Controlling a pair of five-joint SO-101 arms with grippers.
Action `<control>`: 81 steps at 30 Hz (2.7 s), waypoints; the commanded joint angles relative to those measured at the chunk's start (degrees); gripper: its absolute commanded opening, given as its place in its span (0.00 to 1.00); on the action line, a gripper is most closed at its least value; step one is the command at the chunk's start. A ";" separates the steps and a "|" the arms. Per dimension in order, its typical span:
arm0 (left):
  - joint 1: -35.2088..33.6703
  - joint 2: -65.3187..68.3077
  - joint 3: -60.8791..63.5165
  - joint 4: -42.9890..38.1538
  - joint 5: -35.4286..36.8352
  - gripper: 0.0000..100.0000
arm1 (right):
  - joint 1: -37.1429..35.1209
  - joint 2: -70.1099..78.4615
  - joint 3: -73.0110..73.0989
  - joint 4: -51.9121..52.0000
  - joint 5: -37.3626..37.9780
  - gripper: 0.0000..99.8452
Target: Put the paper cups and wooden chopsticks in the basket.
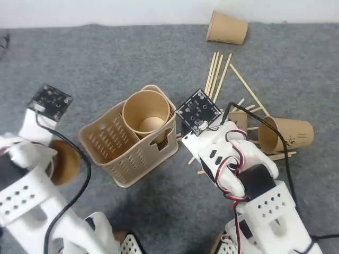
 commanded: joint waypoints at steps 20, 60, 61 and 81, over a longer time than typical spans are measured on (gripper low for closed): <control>48.62 -0.18 -33.45 1.23 38.59 0.01 | 12.44 -33.01 -5.63 -3.38 0.70 0.01; 50.46 15.91 -26.07 -4.92 52.13 0.01 | -4.70 -1.10 -11.60 -15.87 0.62 0.01; 50.46 16.00 -25.63 -4.92 52.13 0.01 | -4.70 -1.10 -11.60 -16.04 0.62 0.01; 45.36 4.84 -27.21 -4.57 44.48 0.19 | -5.05 15.25 -15.03 -18.15 0.26 0.01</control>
